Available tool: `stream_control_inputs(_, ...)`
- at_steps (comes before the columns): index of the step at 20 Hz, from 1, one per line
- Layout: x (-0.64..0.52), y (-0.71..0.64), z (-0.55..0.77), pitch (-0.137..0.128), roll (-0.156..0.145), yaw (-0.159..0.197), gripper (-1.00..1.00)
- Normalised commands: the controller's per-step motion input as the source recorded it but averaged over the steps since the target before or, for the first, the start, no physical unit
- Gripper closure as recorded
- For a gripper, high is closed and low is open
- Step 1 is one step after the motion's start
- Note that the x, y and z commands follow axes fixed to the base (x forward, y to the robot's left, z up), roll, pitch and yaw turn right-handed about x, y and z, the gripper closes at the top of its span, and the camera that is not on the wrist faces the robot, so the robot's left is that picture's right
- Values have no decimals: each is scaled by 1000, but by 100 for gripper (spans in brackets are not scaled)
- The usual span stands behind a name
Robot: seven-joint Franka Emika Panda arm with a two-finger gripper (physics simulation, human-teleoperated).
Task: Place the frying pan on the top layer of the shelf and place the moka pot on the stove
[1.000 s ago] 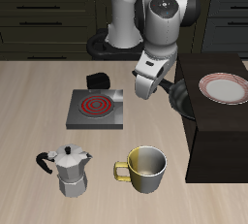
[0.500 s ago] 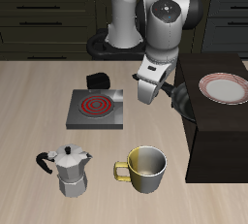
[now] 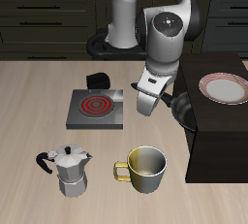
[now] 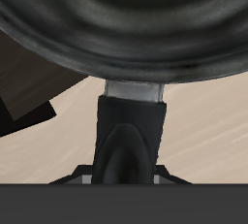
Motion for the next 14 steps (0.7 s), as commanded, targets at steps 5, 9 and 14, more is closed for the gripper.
stream_control_inputs(5,121,137,80,-54,19,72,100)
stream_control_inputs(9,156,124,82,-44,10,48,100)
stream_control_inputs(14,135,174,64,-58,4,13,100)
